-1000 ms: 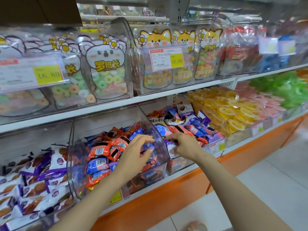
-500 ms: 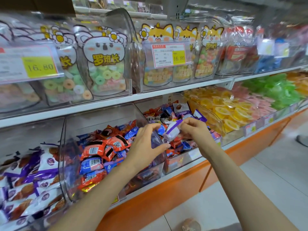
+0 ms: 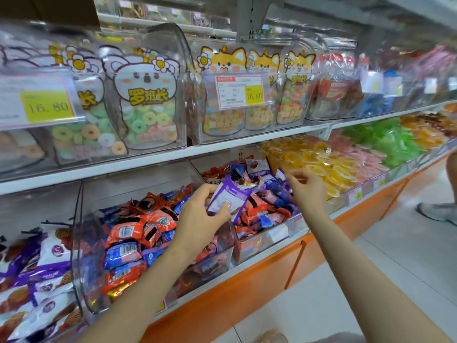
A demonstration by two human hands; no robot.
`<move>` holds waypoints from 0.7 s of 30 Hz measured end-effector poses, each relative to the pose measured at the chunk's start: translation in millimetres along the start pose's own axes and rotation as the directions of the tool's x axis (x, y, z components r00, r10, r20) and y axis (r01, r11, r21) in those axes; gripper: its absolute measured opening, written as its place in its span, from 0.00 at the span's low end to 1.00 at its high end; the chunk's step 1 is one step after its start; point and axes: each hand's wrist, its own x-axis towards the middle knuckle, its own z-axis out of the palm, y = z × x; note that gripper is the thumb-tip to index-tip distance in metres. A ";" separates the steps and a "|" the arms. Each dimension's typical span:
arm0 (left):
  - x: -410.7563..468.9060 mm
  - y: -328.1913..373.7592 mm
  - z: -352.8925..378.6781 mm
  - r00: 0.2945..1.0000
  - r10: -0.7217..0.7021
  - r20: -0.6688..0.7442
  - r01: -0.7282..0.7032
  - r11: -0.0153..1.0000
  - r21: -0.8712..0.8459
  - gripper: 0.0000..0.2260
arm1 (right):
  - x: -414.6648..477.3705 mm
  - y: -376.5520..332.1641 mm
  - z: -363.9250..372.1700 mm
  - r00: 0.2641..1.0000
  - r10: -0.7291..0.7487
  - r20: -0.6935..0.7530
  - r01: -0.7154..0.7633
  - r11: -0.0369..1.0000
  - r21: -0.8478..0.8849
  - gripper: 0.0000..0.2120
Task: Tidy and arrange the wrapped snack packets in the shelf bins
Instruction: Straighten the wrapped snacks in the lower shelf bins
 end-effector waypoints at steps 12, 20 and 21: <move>2.4 -7.8 -4.7 0.987 -0.105 0.117 0.127 0.972 -0.195 0.09 | 73.8 50.8 18.6 0.983 -0.114 0.142 0.179 0.474 -0.862 0.16; 0.3 -0.1 -3.1 0.986 -0.046 0.161 0.078 0.977 -0.196 0.09 | 27.6 8.8 -15.2 0.935 -0.349 -0.070 0.324 0.916 -0.238 0.06; -0.6 1.3 -2.2 0.988 -0.025 0.155 0.052 0.983 -0.174 0.10 | 14.0 0.1 -21.1 0.936 -0.350 -0.032 0.343 0.930 -0.136 0.05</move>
